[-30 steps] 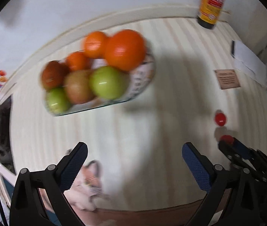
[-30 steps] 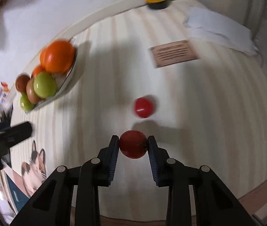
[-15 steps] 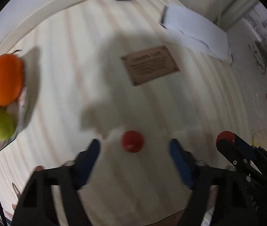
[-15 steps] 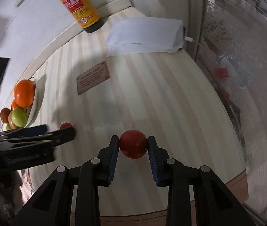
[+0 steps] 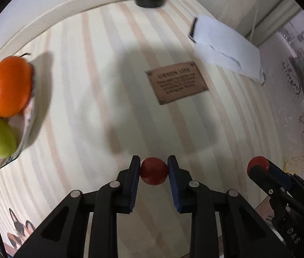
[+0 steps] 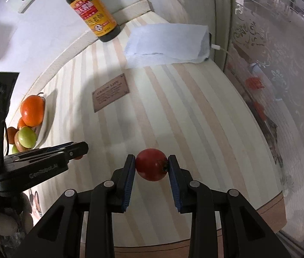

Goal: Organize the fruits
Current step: 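Grasp a red tomato with the left gripper while the right gripper grasps another tomato, then lower both tomatoes onto the plate edge and open both grippers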

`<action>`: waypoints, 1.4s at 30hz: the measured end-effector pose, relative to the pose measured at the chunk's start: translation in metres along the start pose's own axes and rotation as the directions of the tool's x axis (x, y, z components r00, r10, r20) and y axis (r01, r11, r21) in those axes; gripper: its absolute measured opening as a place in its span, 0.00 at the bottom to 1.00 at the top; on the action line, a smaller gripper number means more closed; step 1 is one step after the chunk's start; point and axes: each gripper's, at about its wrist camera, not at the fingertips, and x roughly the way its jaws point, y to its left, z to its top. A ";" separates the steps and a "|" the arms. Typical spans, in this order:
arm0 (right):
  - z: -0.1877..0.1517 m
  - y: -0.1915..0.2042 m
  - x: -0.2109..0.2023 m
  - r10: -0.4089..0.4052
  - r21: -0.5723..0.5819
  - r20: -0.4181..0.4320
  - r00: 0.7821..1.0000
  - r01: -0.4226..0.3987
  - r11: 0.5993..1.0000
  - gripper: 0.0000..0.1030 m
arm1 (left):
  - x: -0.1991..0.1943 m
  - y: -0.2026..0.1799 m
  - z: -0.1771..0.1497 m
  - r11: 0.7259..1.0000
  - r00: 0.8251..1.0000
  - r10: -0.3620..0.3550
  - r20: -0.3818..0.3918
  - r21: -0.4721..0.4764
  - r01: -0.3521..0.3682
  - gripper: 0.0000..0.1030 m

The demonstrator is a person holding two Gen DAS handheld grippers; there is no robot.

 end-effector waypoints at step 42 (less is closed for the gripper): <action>0.042 0.216 0.093 0.442 -0.131 -0.130 0.888 -0.457 0.880 0.82 | -0.075 0.174 0.056 0.976 0.992 0.114 -0.056 -0.182 -0.122 0.60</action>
